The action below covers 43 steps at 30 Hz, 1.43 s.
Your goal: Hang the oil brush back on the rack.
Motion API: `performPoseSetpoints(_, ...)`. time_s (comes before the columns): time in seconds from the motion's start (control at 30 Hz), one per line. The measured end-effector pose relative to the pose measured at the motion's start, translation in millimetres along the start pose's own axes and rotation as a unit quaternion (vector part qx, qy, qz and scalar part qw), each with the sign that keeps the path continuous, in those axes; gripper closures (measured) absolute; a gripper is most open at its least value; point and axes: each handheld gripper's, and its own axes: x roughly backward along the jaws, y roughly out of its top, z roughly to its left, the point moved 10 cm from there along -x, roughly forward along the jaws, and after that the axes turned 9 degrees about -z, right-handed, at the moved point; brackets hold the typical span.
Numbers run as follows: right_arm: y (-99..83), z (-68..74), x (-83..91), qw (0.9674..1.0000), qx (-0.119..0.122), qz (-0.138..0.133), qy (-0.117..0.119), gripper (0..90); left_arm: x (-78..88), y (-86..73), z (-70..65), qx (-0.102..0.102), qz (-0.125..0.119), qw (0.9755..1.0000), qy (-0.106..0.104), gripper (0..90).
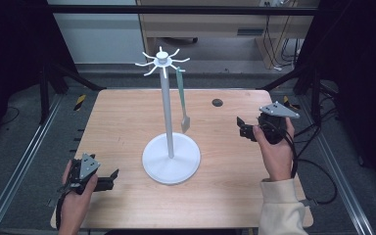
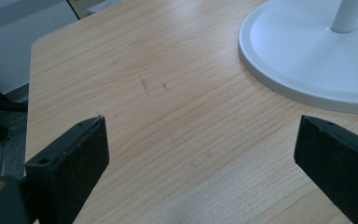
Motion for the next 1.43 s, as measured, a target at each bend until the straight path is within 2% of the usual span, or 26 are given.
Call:
performPoseSetpoints(0.47,-48.0,-14.3,-16.0,0.9987,-0.004,0.050,-0.003,9.7,-0.2,0.4,0.5,-0.001,-0.002,1.0000,0.001,2.7)
performPoseSetpoints(0.97,-101.7,-12.1,-31.0,0.9944,-0.015,0.103,0.012,11.5,0.3,-0.3,3.6,0.001,-0.001,1.0000,0.006,2.7)
performPoseSetpoints(1.03,-115.2,-7.1,-34.5,0.9921,-0.019,0.121,0.023,11.9,0.3,-0.3,3.5,0.000,-0.001,1.0000,0.007,2.7)
performPoseSetpoints(1.1,-119.3,-5.2,-36.0,0.9915,-0.019,0.125,0.027,12.1,0.0,-0.5,3.2,-0.001,0.000,1.0000,0.006,2.7)
performPoseSetpoints(1.17,-128.1,-0.6,-38.6,0.9896,-0.023,0.137,0.035,12.5,-0.1,-0.6,2.8,-0.001,0.001,1.0000,0.006,2.7)
performPoseSetpoints(1.27,-143.7,7.9,-42.9,0.9848,-0.024,0.164,0.053,12.6,-1.1,-2.7,2.6,-0.001,0.007,1.0000,0.005,2.7)
performPoseSetpoints(1.3,-143.7,7.9,-42.9,0.9848,-0.024,0.164,0.053,12.6,-1.1,-2.7,2.6,-0.001,0.007,1.0000,0.005,2.7)
performPoseSetpoints(1.33,-149.1,10.7,-44.4,0.9832,-0.018,0.173,0.056,12.6,-1.7,-3.5,3.0,0.001,0.009,0.9999,0.006,2.7)
performPoseSetpoints(1.43,-150.9,13.7,-45.6,0.9826,-0.017,0.175,0.061,12.6,-2.0,-4.1,3.1,0.000,0.011,0.9999,0.005,2.7)
